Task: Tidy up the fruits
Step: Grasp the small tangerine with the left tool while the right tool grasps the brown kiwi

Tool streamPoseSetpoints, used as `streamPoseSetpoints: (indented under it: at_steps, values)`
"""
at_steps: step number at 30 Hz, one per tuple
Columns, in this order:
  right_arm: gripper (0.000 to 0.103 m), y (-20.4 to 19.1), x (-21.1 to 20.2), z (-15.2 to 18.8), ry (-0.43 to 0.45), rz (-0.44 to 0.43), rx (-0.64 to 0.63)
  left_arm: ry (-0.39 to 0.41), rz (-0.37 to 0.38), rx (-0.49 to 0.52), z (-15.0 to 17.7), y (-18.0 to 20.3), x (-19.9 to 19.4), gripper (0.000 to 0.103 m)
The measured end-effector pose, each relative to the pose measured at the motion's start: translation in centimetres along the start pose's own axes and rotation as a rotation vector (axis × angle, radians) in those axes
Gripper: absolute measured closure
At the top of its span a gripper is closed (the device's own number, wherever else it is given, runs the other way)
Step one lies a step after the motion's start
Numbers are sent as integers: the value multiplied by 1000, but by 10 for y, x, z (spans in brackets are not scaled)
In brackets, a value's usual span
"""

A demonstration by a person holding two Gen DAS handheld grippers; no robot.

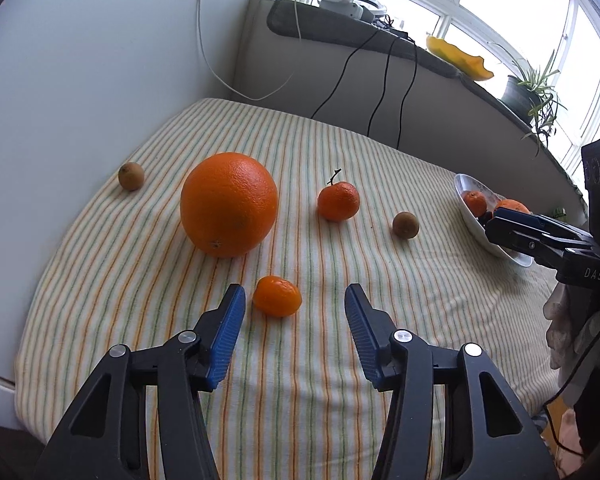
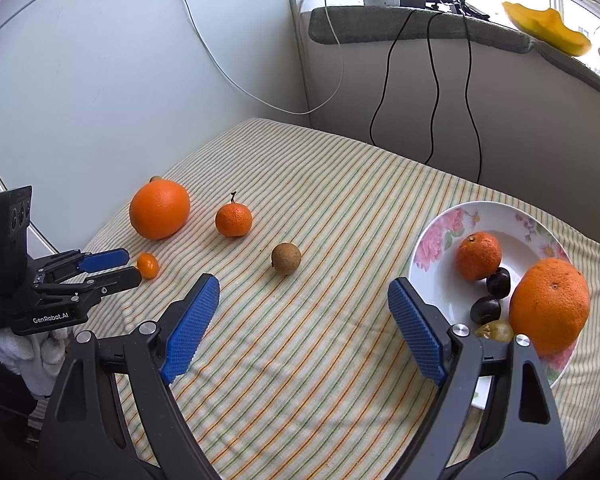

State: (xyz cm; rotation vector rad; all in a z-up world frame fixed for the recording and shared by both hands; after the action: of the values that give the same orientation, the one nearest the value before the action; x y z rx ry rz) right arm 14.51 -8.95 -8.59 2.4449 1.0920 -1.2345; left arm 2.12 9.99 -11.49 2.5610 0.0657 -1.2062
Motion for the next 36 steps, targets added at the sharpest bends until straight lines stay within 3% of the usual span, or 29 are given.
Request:
streamPoseSetpoints:
  at_steps: [13, 31, 36]
  values:
    - [44, -12, 44, -7, -81, -40, -14, -34, 0, 14, 2, -1, 12, 59]
    - [62, -20, 92, -17, -152, -9, -31, -37, -38, 16, 3, -7, 19, 75]
    - [68, -18, 95, -15, -159, -8, -30, -33, -38, 22, 4, -7, 19, 75]
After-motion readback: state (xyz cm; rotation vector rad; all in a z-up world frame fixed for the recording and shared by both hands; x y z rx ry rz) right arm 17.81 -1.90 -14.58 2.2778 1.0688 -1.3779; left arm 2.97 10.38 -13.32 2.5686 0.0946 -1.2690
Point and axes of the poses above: each gripper's, at about its wrist camera, not at the fingertips, and x roughly the way its jaws point, y to its right, z to its underside, the point moved 4 cm from there along x, roughly the way its jaws point, and after that the axes turned 5 degrees about -y, right-handed, at the moved point
